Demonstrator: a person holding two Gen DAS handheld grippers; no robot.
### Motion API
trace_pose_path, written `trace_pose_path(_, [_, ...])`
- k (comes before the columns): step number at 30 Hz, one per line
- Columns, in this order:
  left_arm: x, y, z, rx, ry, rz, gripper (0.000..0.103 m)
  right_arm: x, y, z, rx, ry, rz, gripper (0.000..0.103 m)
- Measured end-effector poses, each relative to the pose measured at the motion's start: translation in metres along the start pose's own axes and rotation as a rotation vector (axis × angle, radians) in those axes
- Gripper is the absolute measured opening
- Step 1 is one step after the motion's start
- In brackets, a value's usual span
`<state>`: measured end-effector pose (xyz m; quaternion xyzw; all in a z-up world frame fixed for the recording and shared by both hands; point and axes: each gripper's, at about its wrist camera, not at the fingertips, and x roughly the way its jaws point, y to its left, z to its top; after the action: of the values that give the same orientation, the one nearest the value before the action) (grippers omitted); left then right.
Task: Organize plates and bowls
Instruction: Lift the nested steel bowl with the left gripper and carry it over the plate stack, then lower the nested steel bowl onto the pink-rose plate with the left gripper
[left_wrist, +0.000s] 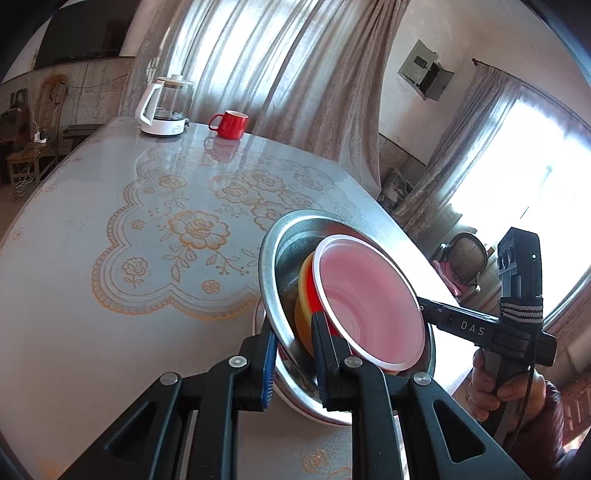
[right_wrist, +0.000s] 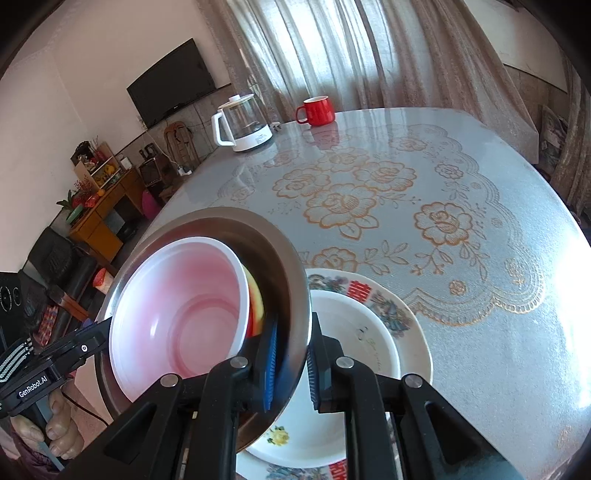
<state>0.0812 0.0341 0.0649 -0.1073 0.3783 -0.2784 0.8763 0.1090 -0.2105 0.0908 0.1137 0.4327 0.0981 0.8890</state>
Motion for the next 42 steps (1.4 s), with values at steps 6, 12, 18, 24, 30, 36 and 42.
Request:
trace_pose_path(6, [0.022, -0.015, -0.006, 0.012, 0.061, -0.028, 0.018, -0.008, -0.026, -0.012, 0.049, 0.013, -0.057, 0.013])
trace_pose_path(12, [0.037, -0.022, -0.015, 0.02, 0.106, -0.016, 0.019, -0.004, -0.044, -0.02, 0.08, 0.041, -0.076, 0.013])
trace_pose_path(18, [0.046, -0.02, -0.024, 0.024, 0.132, 0.007, 0.02, -0.001, -0.05, -0.025, 0.106, 0.046, -0.091, 0.015])
trace_pose_path(24, [0.046, -0.019, -0.025, 0.02, 0.133, 0.001, 0.02, -0.006, -0.054, -0.027, 0.13, 0.025, -0.064, 0.016])
trace_pose_path(30, [0.044, -0.022, -0.027, 0.036, 0.115, 0.018, 0.021, -0.014, -0.057, -0.031, 0.153, -0.002, -0.051, 0.017])
trace_pose_path(36, [0.047, -0.024, -0.029, 0.047, 0.114, 0.044, 0.023, -0.018, -0.057, -0.037, 0.151, -0.022, -0.05, 0.013])
trace_pose_path(42, [0.047, -0.024, -0.029, 0.056, 0.104, 0.055, 0.024, -0.018, -0.056, -0.037, 0.145, -0.03, -0.067, 0.011])
